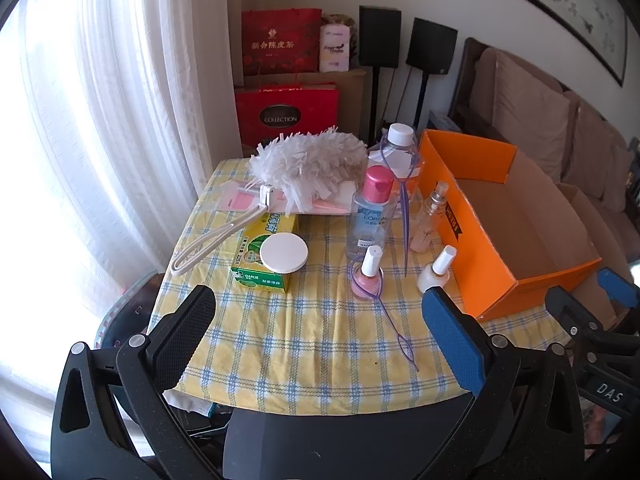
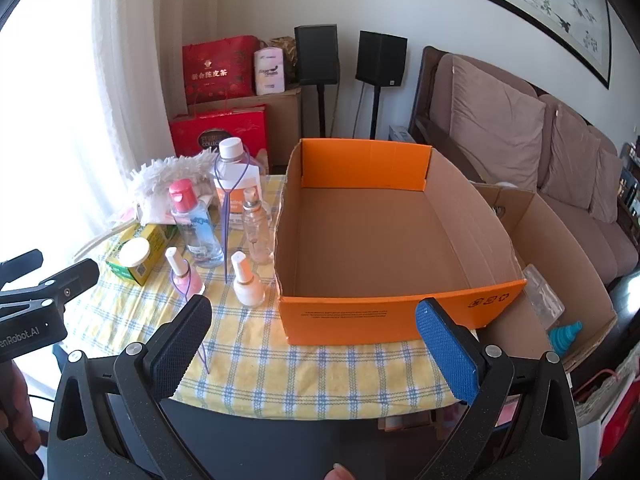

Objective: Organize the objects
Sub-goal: 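Move both grippers toward the purple loop hair tools on the table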

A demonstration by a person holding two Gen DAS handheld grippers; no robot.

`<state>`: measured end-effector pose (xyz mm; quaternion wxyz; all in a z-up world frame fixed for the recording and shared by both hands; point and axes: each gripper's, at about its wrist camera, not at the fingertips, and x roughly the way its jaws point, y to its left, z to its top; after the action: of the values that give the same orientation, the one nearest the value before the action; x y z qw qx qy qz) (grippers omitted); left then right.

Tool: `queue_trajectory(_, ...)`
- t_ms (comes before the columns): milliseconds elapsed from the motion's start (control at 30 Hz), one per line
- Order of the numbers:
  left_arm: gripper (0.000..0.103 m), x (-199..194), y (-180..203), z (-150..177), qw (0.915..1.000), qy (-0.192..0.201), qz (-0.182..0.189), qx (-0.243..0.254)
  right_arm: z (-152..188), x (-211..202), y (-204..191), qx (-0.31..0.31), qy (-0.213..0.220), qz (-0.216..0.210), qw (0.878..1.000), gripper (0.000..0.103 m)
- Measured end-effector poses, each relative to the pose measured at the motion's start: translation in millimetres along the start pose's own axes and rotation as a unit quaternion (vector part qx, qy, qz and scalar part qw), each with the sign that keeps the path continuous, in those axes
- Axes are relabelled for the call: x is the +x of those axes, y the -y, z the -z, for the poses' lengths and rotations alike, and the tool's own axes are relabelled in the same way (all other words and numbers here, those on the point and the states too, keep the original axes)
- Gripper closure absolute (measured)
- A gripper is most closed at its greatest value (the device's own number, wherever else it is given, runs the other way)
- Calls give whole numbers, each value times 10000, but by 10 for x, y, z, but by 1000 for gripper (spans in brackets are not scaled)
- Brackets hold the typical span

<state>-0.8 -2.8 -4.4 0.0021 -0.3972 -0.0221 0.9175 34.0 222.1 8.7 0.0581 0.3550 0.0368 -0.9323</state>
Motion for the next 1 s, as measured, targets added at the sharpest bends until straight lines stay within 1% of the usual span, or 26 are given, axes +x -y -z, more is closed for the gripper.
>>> queue_trajectory(233, 0, 15, 6, 10, 10000, -13, -4, 35, -9, -8, 24, 26, -11, -42, 10000, 0)
queue_trajectory(367, 0, 23, 4, 21, 10000, 18, 36, 65, -21, 3, 43, 50, -40, -191, 9998, 0)
queue_trajectory(500, 0, 34, -48, 53, 9992, 115, 391, 48, -45, 11, 72, 42, -54, -387, 9992, 1)
queue_trajectory(700, 0, 175, -153, 87, 9963, -106, 848, -135, -119, 30, 38, -85, 40, -484, 9988, 4)
queue_trajectory(800, 0, 194, -140, 106, 9969, -95, 777, -124, -172, 81, -6, -179, 25, -557, 9983, 12)
queue_trajectory(867, 0, 212, -125, 103, 9978, -79, 645, -92, -205, 126, -35, -221, 5, -637, 9977, 21)
queue_trajectory(933, 0, 239, -131, 92, 9983, -84, 571, -83, -237, 182, -63, -228, -43, -727, 9971, 24)
queue_trajectory(1000, 0, 270, -133, 92, 9981, -115, 597, -105, -277, 232, -84, -251, -68, -833, 9962, 28)
